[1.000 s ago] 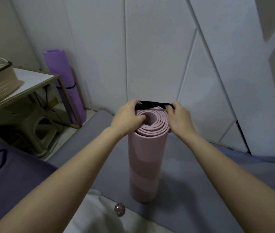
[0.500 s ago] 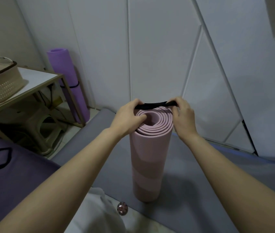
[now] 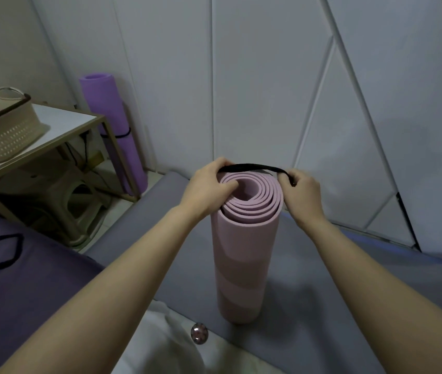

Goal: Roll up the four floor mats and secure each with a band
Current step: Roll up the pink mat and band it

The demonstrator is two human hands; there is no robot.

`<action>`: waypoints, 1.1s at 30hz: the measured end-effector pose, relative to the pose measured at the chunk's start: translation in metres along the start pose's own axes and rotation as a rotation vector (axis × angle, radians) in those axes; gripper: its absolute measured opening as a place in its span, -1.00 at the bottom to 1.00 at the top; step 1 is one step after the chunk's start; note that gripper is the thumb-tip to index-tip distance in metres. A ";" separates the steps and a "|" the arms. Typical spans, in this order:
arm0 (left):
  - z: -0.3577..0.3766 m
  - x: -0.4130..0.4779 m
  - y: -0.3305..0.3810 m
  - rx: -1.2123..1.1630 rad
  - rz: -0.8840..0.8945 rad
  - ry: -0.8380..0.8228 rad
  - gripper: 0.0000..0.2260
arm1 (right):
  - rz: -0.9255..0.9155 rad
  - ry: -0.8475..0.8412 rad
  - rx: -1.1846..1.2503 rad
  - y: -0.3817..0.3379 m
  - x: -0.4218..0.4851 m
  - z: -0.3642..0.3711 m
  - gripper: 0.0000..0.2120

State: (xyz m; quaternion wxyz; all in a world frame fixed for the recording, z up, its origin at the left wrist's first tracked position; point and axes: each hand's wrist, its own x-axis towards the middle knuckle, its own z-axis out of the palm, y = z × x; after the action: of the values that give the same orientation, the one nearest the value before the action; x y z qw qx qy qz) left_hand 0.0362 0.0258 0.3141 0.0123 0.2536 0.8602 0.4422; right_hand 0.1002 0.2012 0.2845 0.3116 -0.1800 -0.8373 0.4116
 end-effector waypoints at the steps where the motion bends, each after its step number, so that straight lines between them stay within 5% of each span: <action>1: 0.000 0.002 -0.002 -0.001 -0.014 0.015 -0.78 | -0.016 0.026 0.047 -0.003 -0.002 0.000 -0.71; 10: 0.012 0.016 0.002 -0.044 -0.082 0.049 -0.67 | -0.022 0.020 0.291 -0.013 -0.021 0.000 -0.82; 12: 0.012 0.020 0.000 -0.057 -0.095 0.069 -0.72 | -0.093 -0.044 0.204 -0.017 -0.028 -0.004 -0.75; 17: 0.008 0.025 -0.006 -0.052 -0.133 0.077 -0.71 | -0.310 -0.328 -0.271 -0.024 -0.040 -0.023 -0.22; 22: 0.009 0.028 -0.011 -0.055 -0.070 0.009 -0.77 | -0.351 -0.414 -0.497 -0.032 -0.029 -0.032 -0.21; 25: 0.010 0.030 -0.010 -0.080 0.058 -0.054 -0.85 | -0.309 -0.395 -0.495 -0.032 -0.023 -0.035 -0.28; 33: -0.023 0.020 -0.007 0.506 0.805 -0.069 -0.74 | -0.305 -0.388 -0.433 -0.022 -0.003 -0.033 -0.38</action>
State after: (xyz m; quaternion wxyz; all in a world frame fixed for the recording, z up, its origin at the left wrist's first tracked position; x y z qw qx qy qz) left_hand 0.0096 0.0141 0.3265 -0.1934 0.5763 0.7734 0.1799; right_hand 0.1241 0.2051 0.3168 0.1587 -0.0325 -0.9665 0.1993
